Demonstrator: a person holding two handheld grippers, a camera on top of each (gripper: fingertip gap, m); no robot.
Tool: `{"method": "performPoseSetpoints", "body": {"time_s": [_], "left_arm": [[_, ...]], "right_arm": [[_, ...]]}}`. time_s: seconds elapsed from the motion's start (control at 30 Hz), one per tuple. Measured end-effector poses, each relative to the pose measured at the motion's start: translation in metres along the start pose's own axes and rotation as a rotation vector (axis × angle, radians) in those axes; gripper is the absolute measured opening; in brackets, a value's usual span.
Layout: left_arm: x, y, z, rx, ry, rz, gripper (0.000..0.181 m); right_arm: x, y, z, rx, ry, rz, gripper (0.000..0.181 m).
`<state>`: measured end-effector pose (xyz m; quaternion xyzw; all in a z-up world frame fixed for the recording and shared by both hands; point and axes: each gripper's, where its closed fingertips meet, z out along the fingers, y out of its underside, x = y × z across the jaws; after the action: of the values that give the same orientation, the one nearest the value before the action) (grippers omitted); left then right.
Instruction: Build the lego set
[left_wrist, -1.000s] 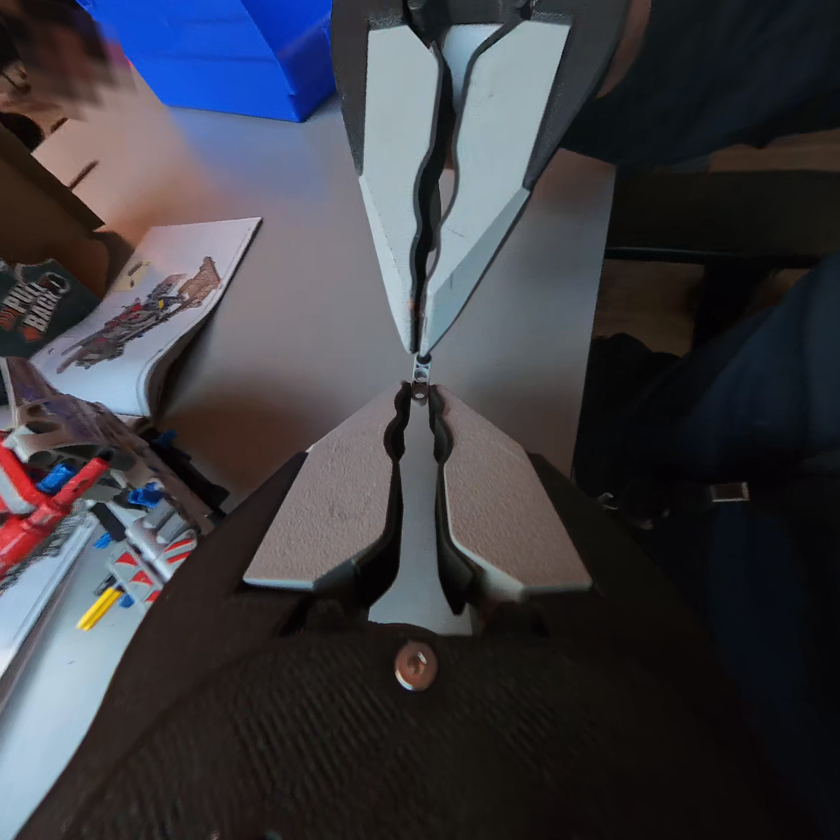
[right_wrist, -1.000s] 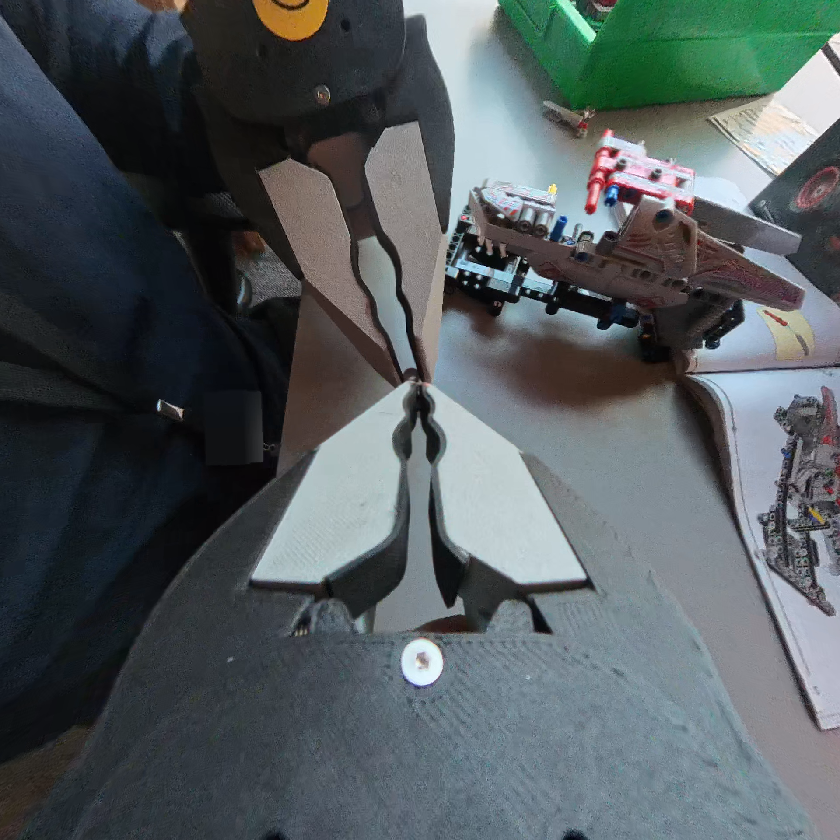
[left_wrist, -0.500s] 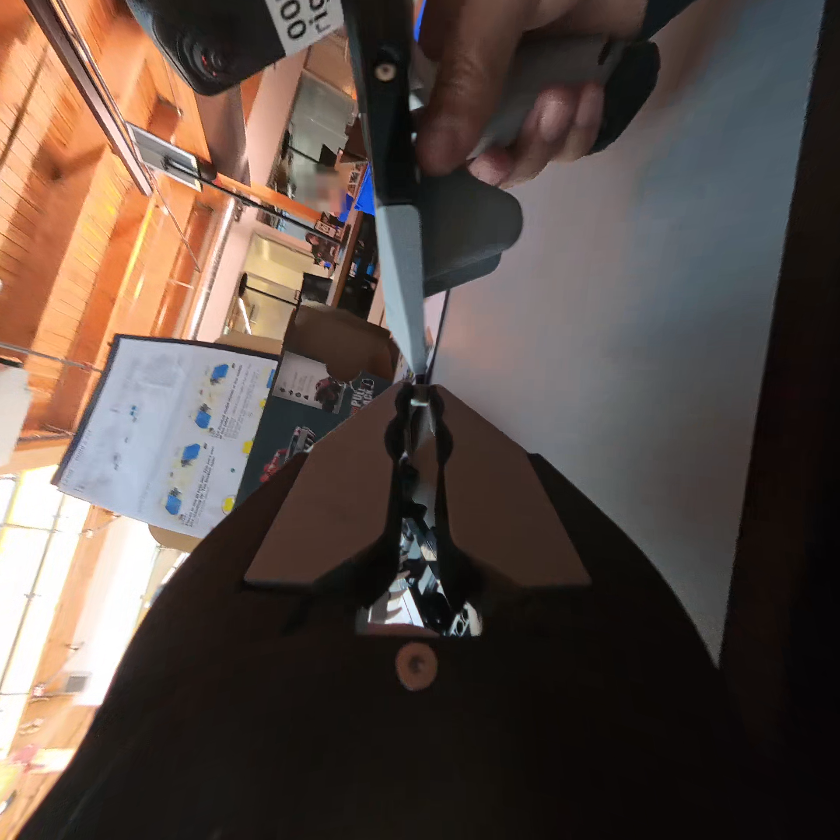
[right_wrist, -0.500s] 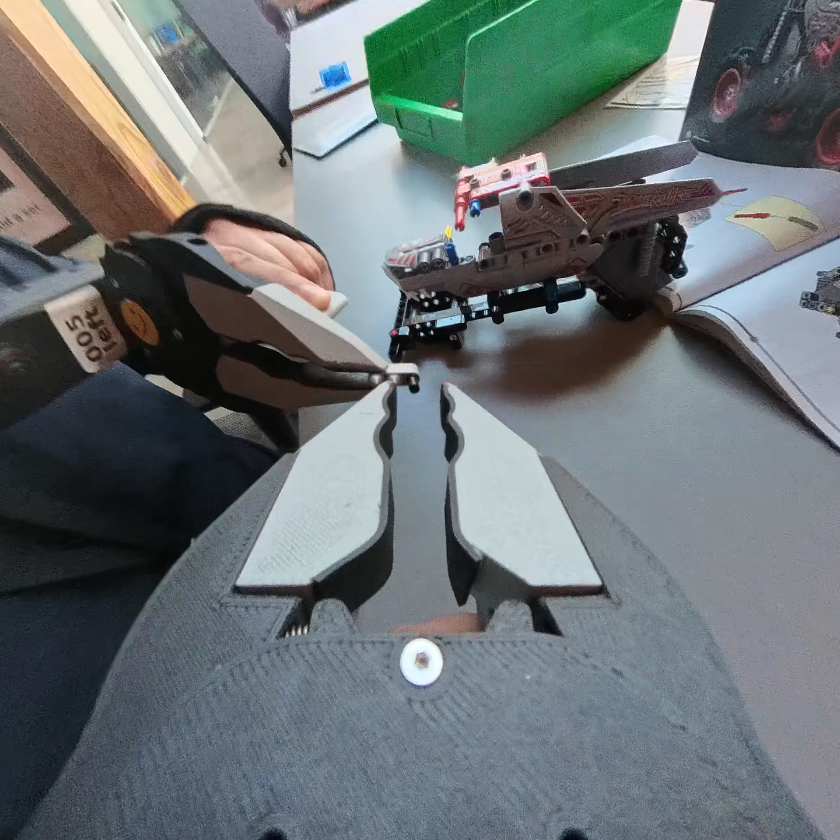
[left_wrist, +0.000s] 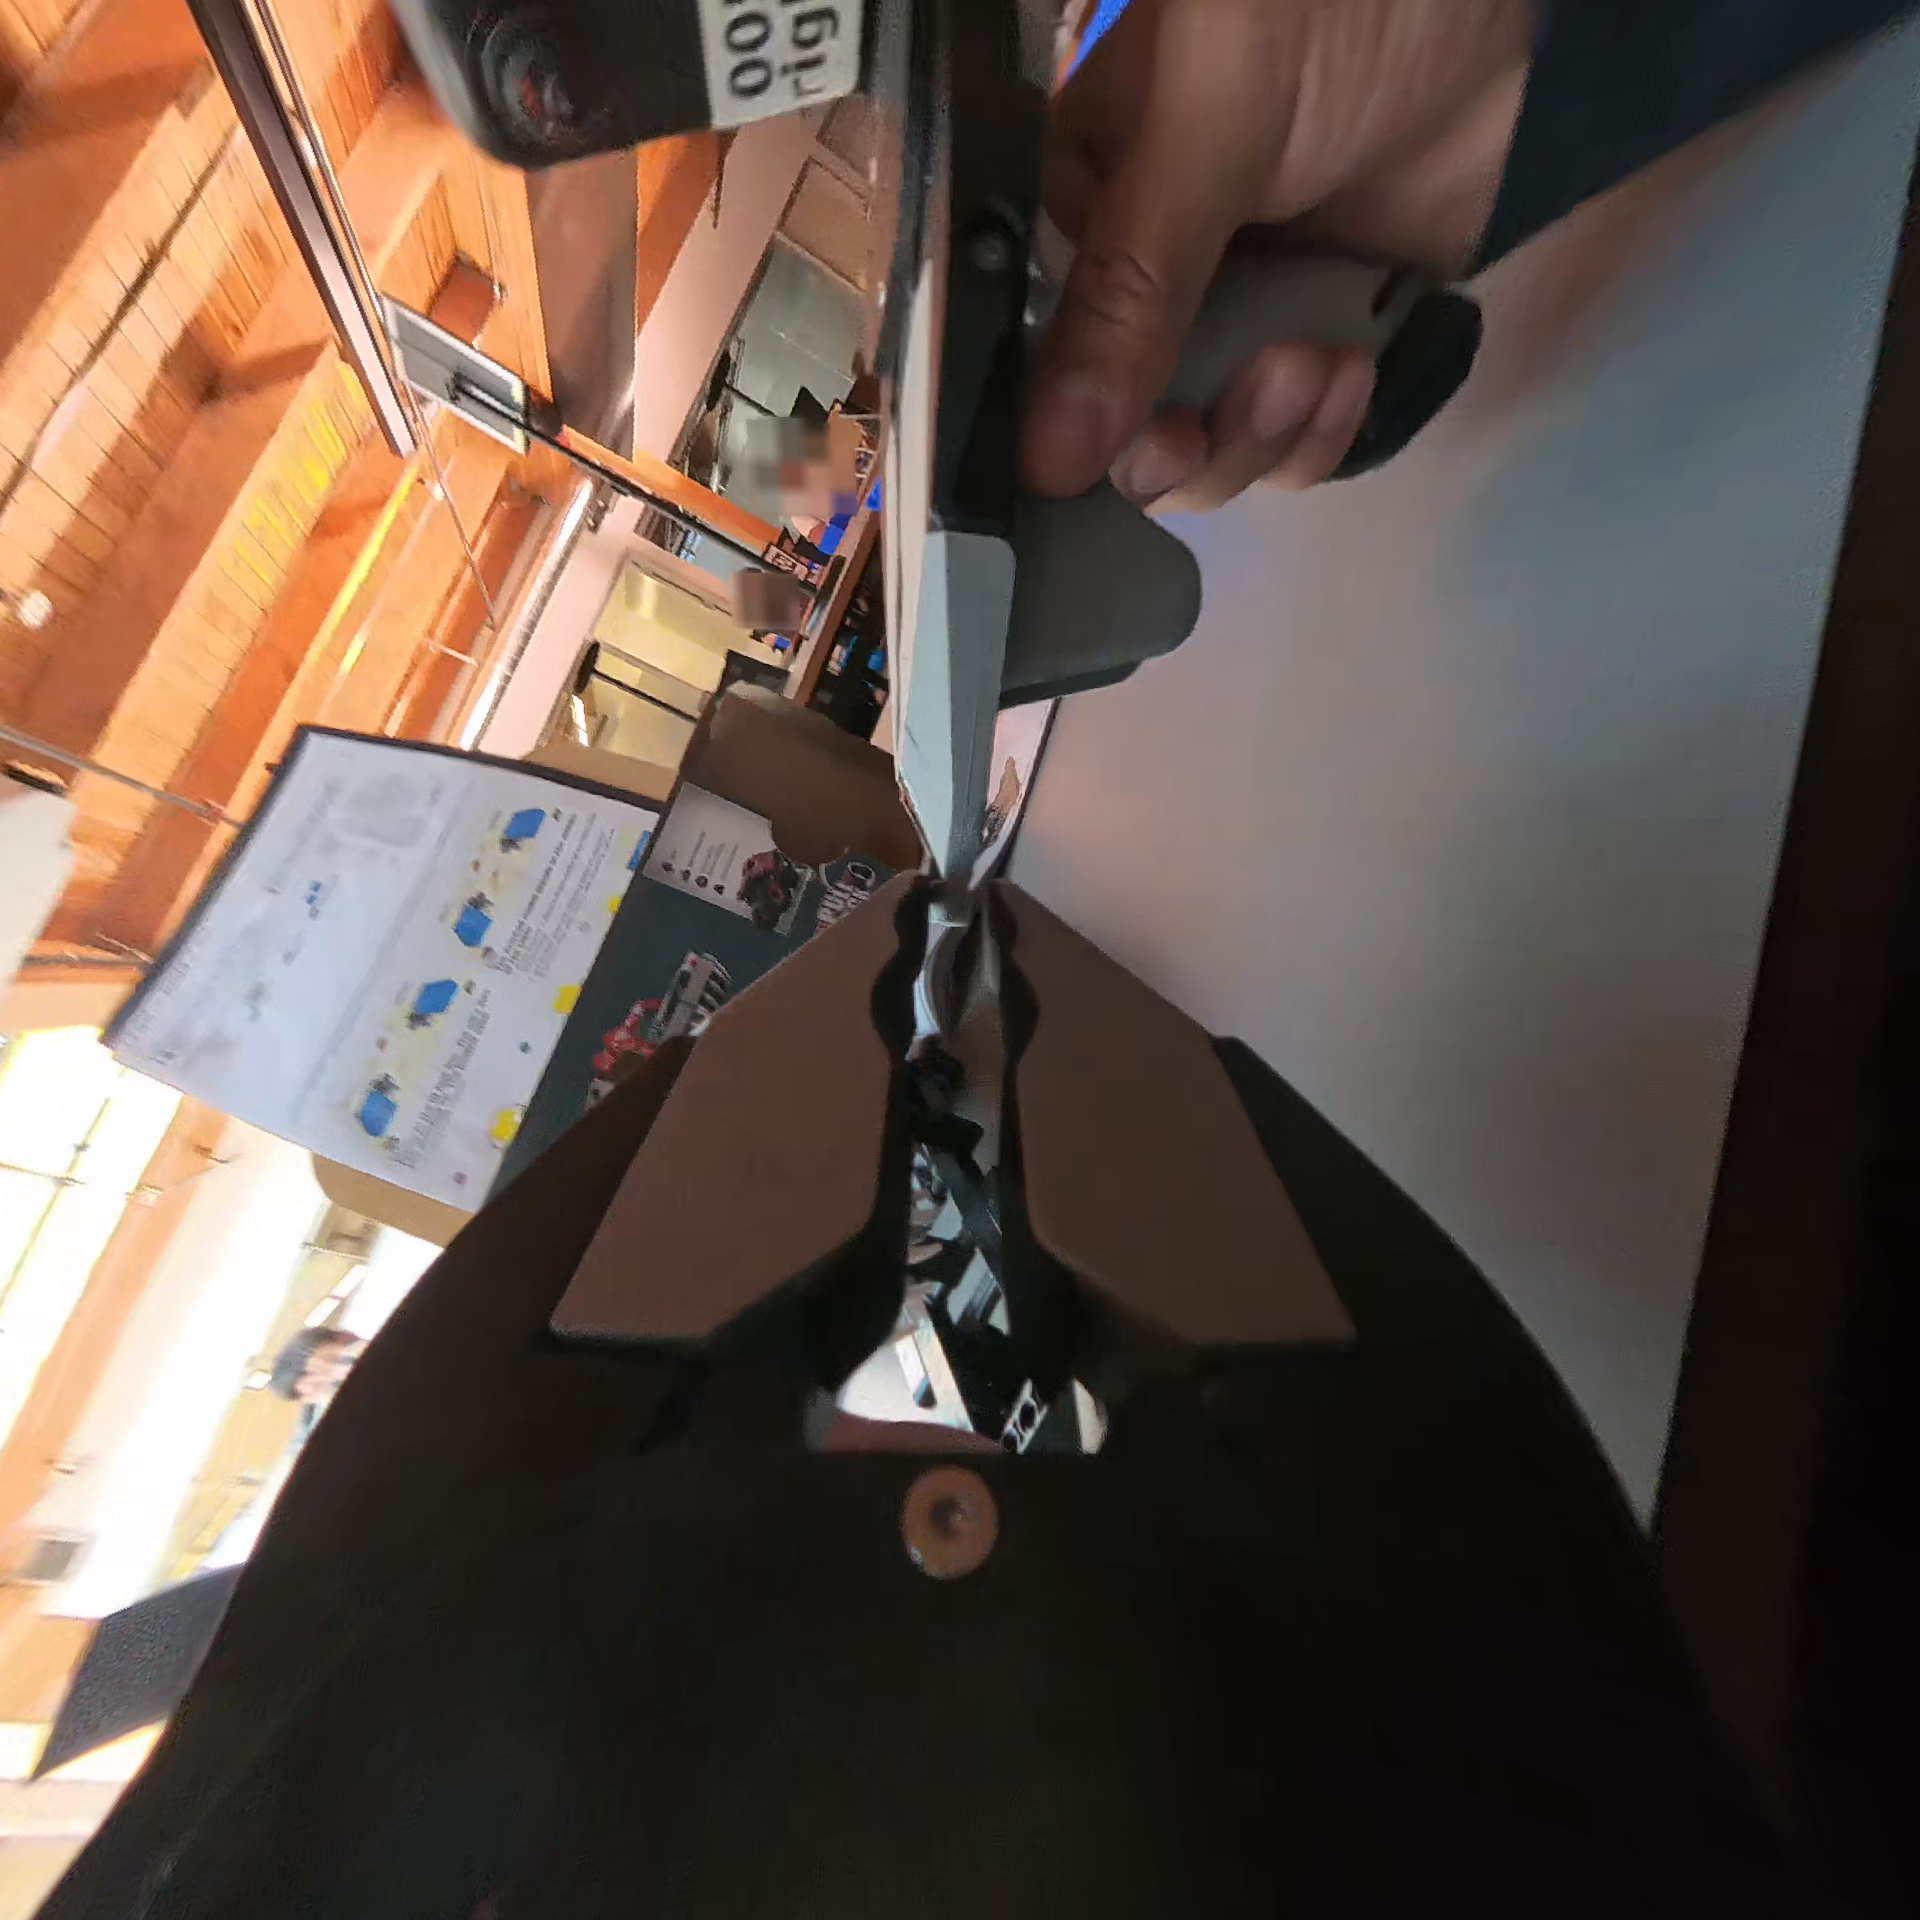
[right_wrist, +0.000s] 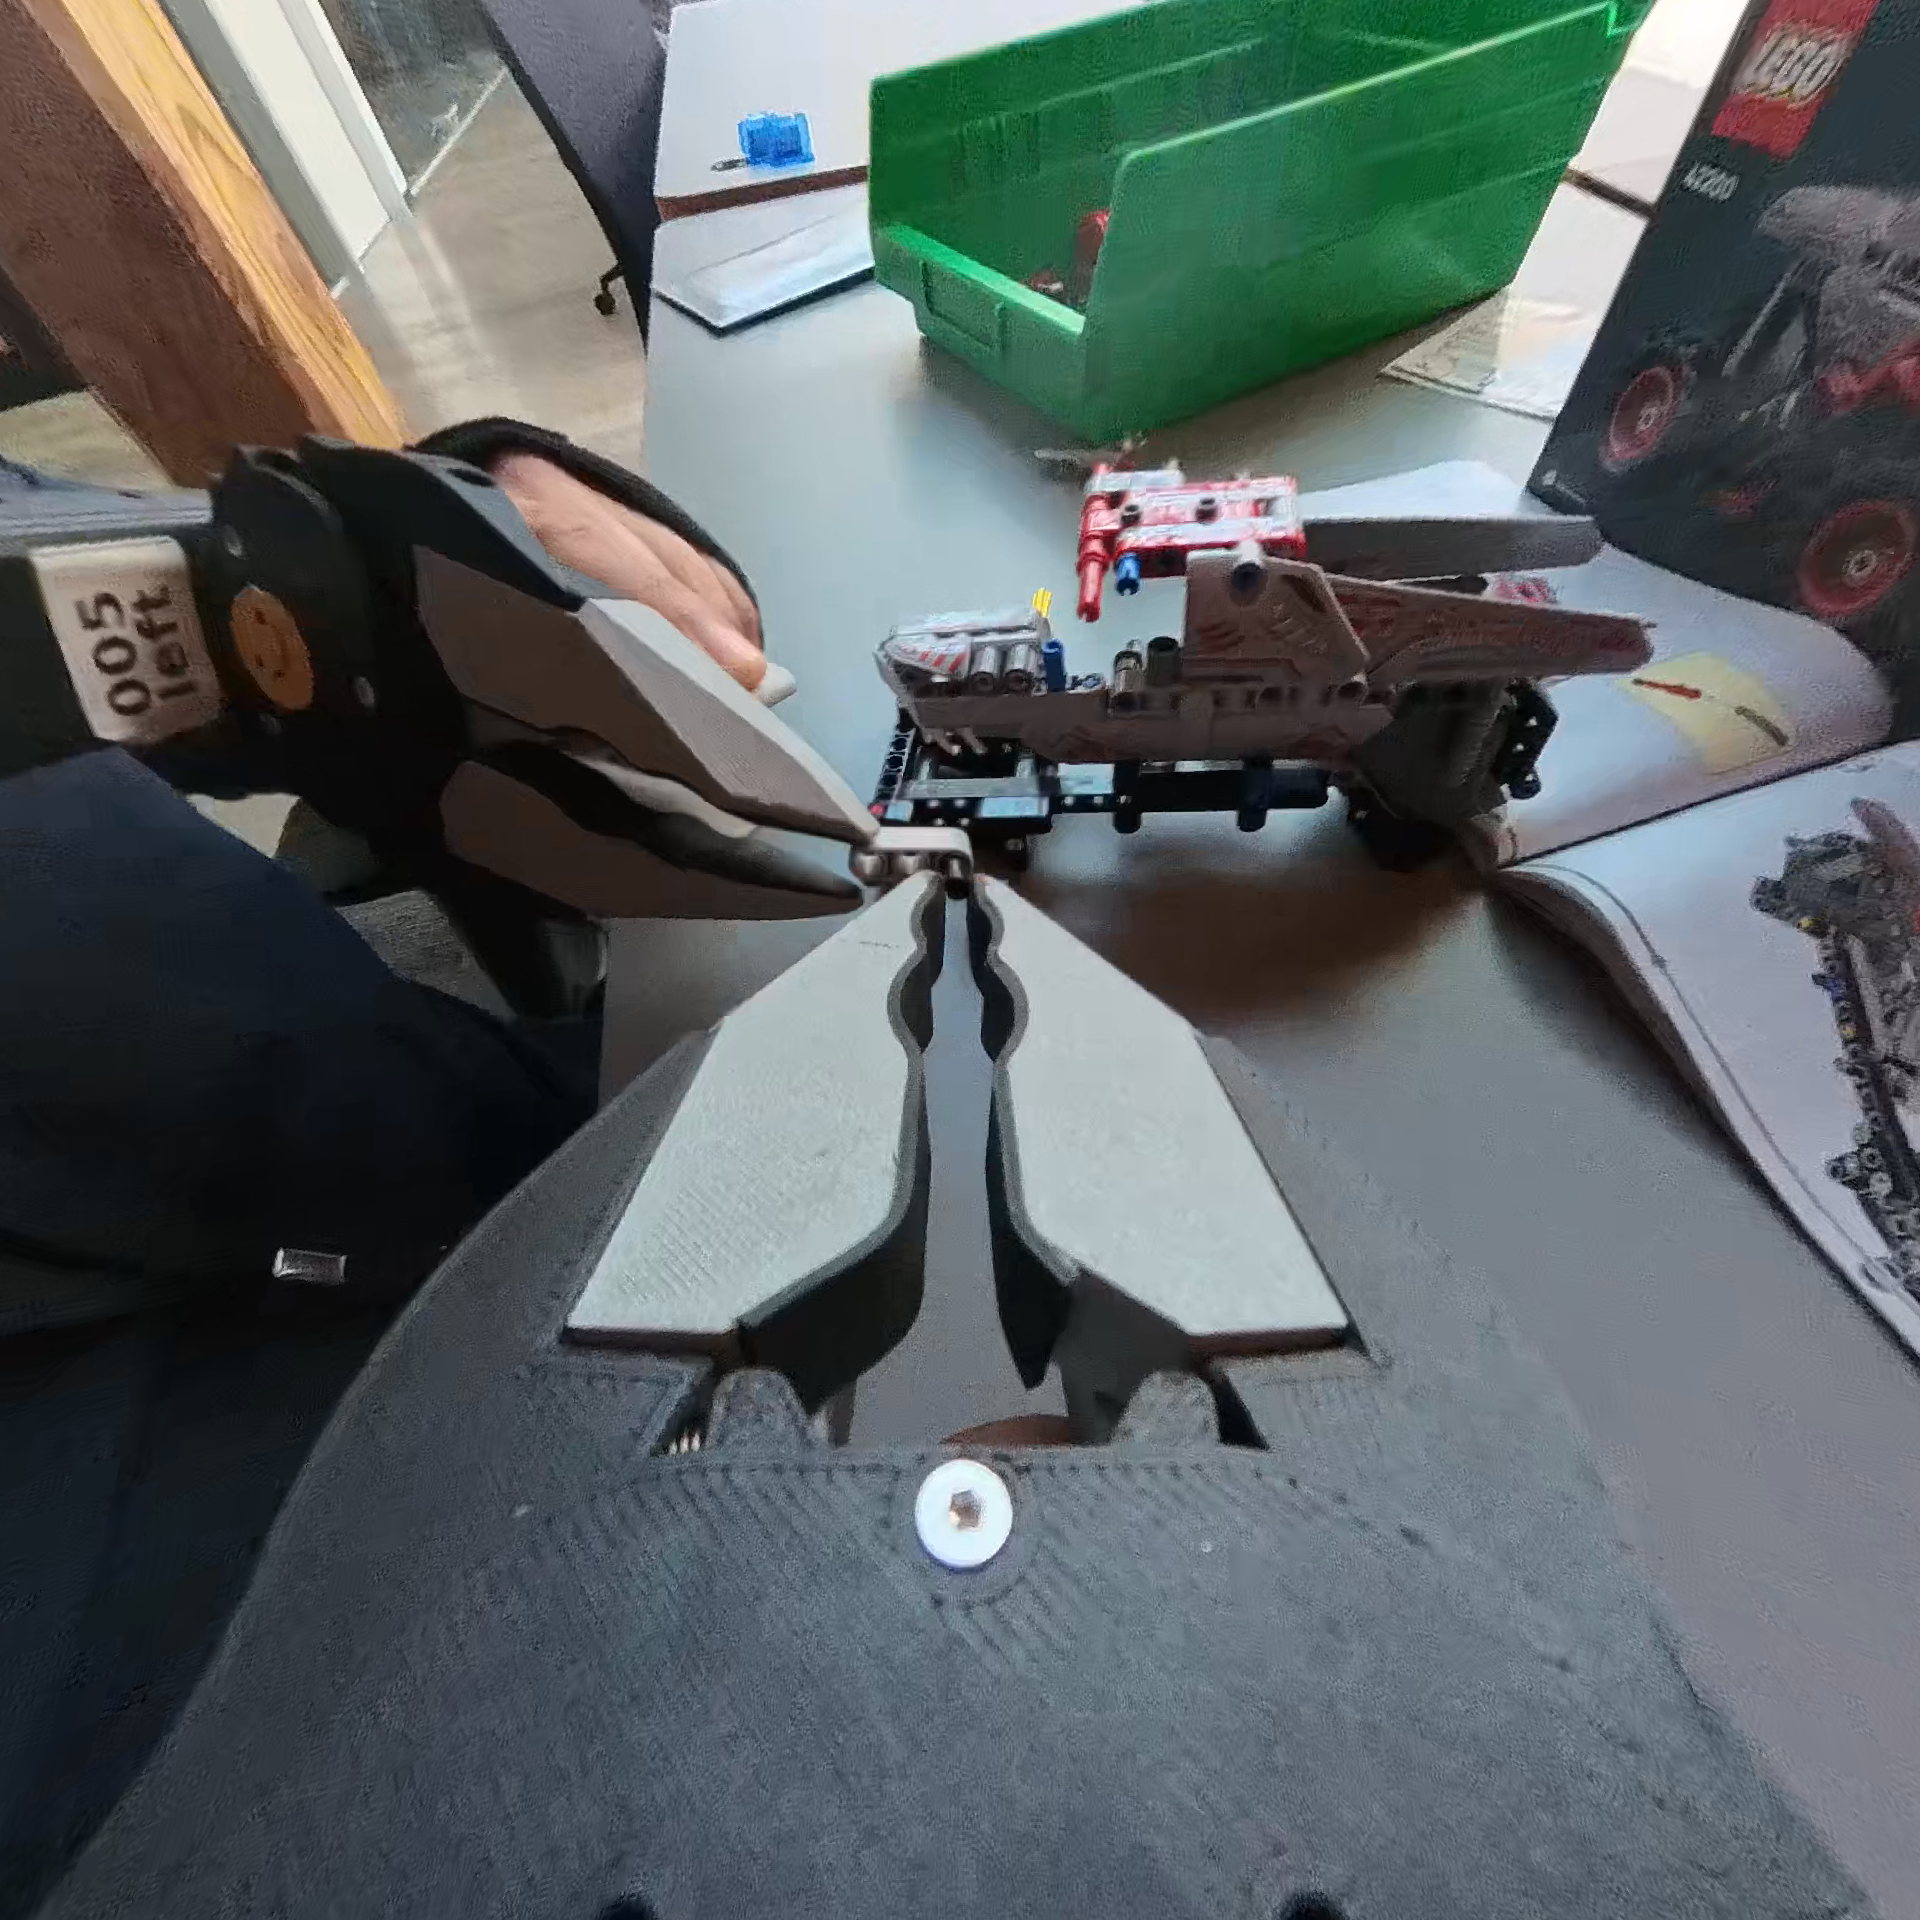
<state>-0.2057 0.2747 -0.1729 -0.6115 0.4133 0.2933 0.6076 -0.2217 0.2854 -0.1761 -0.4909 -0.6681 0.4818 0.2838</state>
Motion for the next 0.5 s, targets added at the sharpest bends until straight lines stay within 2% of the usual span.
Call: {"method": "performPoseSetpoints", "body": {"time_s": [0.03,0.1,0.23,0.33,0.5], "left_arm": [[-0.003,0.001,-0.001,-0.003,0.005,-0.039,0.015],[-0.012,0.006,-0.005,-0.022,-0.009,-0.103,0.023],[-0.032,0.022,-0.015,-0.078,-0.052,-0.157,0.022],[-0.044,0.036,-0.015,-0.138,-0.065,-0.184,0.023],[-0.052,0.037,-0.006,-0.154,-0.100,0.002,0.014]], "right_arm": [[0.004,-0.003,0.001,0.010,0.025,-0.017,0.001],[0.010,-0.012,0.004,0.034,0.047,-0.037,0.001],[0.027,-0.024,0.011,0.079,0.120,-0.068,0.001],[0.024,-0.029,0.020,0.088,0.067,-0.041,0.001],[0.018,-0.033,0.023,0.111,0.040,-0.035,0.000]]}}
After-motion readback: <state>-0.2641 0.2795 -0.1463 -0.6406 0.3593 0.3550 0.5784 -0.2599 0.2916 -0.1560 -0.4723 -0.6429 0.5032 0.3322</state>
